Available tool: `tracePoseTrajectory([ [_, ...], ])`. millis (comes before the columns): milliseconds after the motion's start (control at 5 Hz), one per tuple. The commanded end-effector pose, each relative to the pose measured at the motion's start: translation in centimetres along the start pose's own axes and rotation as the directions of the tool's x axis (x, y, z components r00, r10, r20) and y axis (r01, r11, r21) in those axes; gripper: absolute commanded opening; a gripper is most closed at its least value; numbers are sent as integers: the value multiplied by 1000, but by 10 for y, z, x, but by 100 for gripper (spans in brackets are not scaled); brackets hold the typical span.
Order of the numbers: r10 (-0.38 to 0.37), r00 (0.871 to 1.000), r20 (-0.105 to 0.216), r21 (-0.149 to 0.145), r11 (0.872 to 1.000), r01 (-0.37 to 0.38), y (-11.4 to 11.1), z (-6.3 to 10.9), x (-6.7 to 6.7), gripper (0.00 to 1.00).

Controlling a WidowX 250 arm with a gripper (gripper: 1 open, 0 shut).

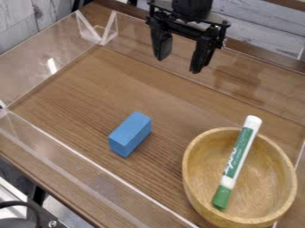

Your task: Remove the green marker from inside the brown bowl and put it on the table

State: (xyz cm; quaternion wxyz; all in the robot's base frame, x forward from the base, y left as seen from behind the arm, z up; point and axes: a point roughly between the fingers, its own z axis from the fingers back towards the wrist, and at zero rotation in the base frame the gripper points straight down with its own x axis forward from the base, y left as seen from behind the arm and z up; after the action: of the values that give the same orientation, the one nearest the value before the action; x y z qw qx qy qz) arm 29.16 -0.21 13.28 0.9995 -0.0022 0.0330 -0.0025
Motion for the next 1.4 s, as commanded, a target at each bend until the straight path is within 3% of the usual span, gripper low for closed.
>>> tracePoseTrajectory([
  [0, 5, 1000, -13, -1, 1000, -5, -9, -5, -7, 100],
  [400, 15, 1000, 1, -9, 1000, -15, -62, -7, -39, 100],
  [600, 11, 1000, -3, -10, 1000, -11, -75, -10, -46, 100],
  [1200, -4, 999, 47, -19, 1000, 5, -117, -17, -76, 100],
])
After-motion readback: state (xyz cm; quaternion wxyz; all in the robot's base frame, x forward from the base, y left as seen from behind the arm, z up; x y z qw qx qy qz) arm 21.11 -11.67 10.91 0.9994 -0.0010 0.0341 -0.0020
